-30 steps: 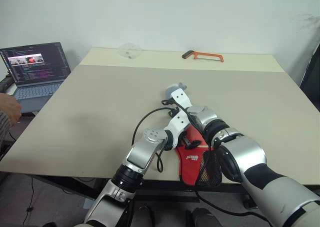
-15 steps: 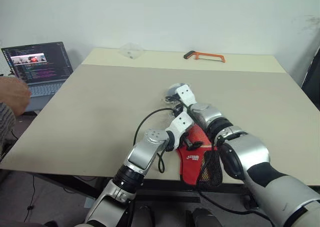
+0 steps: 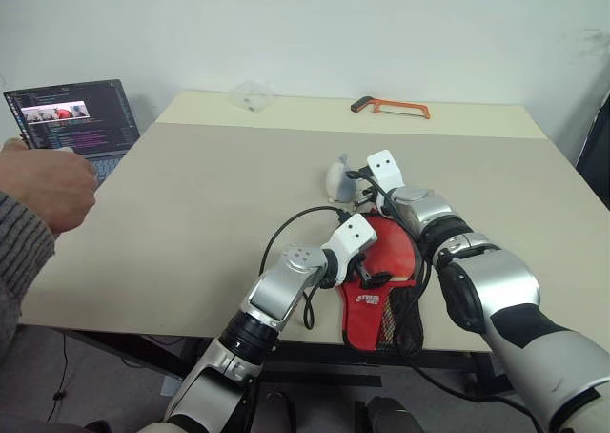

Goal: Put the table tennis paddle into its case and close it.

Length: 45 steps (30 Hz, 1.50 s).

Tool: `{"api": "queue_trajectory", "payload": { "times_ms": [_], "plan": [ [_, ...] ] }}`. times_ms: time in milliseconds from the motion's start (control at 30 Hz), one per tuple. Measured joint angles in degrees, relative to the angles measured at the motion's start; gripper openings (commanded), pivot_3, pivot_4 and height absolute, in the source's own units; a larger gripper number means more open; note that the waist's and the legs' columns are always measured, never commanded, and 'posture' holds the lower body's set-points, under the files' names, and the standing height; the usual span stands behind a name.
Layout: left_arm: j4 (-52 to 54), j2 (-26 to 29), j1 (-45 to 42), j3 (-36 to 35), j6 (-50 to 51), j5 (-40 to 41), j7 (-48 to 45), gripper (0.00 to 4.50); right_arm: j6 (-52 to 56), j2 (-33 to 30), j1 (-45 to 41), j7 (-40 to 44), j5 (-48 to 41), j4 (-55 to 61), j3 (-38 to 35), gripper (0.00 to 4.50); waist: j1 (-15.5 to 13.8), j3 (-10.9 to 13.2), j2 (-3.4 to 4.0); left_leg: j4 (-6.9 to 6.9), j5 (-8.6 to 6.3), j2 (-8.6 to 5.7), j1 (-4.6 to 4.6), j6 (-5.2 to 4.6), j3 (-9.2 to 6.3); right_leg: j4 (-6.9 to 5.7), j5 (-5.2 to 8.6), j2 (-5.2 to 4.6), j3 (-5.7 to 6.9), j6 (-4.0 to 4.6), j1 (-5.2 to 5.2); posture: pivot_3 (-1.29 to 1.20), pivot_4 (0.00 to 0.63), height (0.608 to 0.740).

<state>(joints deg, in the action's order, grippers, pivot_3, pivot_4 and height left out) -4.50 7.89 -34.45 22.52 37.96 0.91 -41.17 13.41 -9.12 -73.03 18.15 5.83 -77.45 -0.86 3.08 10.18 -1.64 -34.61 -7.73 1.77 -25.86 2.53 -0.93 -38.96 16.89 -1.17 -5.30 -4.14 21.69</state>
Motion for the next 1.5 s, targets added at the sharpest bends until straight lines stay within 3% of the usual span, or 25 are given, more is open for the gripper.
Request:
{"api": "queue_trajectory", "payload": {
  "times_ms": [367,600,733,967,1100,1500],
  "plan": [
    [-0.7,-0.1,-0.3,0.6,-0.9,0.1,-0.8,4.5,1.1,-9.5,2.8,6.9,4.2,1.3,5.2,0.02,-0.4,0.0,0.03,0.01,0.0,-0.02,0.0,0.0,0.03,0.06,0.01,-0.02,-0.02,0.0,-0.02,0.0,0.15,0.74],
    [-2.5,-0.6,-1.2,0.8,-1.8,0.3,-1.0,4.5,2.7,-15.8,7.2,14.1,5.6,8.1,8.9,0.02,-0.5,0.0,0.04,0.0,0.0,-0.03,0.0,0.0,0.03,0.08,0.02,-0.03,-0.02,-0.02,-0.04,0.0,0.15,0.74],
    [-3.4,-1.0,-1.8,1.1,-2.5,0.3,-1.7,4.5,4.2,-20.3,12.4,20.1,6.5,16.6,11.3,0.02,-1.0,0.0,0.06,-0.01,0.0,-0.06,-0.01,0.0,0.05,0.12,0.03,-0.06,-0.03,-0.04,-0.04,0.0,0.15,0.74],
    [-5.6,-1.4,-2.9,2.0,-4.4,0.3,-3.1,4.5,11.3,-35.5,29.9,38.2,6.2,50.1,14.0,0.02,-1.8,0.0,0.14,0.02,-0.03,-0.11,-0.05,0.03,0.08,0.34,0.24,-0.15,0.04,-0.27,-0.14,0.0,0.15,0.74],
    [-6.9,-1.8,-3.5,2.4,-5.0,0.3,-3.3,4.5,15.4,-40.3,35.9,43.7,4.2,62.8,13.8,0.02,-1.4,0.0,0.14,0.01,-0.03,-0.09,-0.02,0.03,0.04,0.32,0.4,-0.14,0.04,-0.13,-0.15,0.0,0.15,0.74],
    [-9.3,-2.7,-4.7,3.4,-6.6,0.0,-4.0,4.5,15.6,-53.6,54.0,57.5,-6.1,88.3,11.1,0.02,-1.5,0.0,0.14,0.0,-0.04,-0.1,-0.01,0.03,0.03,0.47,0.5,-0.17,0.06,-0.05,-0.25,0.0,0.15,0.74]
  ]
}}
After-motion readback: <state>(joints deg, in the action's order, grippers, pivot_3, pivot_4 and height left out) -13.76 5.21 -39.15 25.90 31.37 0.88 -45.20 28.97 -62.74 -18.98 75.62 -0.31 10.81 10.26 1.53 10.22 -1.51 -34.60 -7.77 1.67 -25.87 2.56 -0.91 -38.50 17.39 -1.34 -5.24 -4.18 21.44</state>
